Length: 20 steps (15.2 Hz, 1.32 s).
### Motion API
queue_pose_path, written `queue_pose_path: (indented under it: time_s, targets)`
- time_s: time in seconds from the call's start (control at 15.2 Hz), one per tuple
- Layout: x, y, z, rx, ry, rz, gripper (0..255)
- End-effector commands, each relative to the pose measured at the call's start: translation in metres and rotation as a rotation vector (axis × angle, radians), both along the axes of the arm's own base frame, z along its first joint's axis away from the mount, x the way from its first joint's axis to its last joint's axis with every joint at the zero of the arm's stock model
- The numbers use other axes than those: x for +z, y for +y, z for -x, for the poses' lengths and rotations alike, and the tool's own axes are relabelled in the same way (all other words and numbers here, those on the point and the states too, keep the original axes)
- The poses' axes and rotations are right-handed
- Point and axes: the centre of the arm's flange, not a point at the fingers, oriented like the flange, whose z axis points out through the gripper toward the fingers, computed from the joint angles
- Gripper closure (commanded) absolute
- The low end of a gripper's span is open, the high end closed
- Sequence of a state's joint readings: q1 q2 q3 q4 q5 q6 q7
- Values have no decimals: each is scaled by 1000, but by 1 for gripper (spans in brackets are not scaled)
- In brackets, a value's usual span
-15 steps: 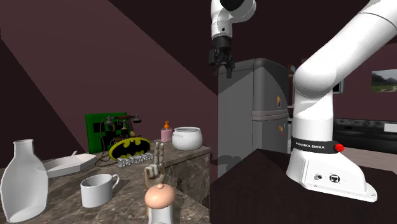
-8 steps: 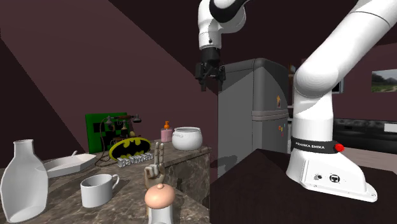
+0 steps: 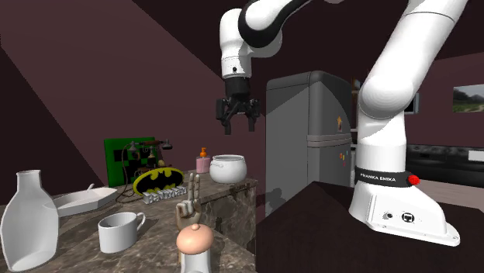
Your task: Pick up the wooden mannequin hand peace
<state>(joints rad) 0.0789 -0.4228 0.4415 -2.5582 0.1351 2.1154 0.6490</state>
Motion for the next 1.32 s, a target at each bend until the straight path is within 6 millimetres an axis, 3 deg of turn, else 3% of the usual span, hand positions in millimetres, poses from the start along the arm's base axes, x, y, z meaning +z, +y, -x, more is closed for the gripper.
queue_pose_path:
  time_s: [0.0, 0.92, 1.25]
  targets:
    - [-17, 22, -4, -12, -2, 4, 0]
    - [-147, 155, -41, -87, -6, 45, 0]
    - [-173, 160, -42, -90, -6, 47, 0]
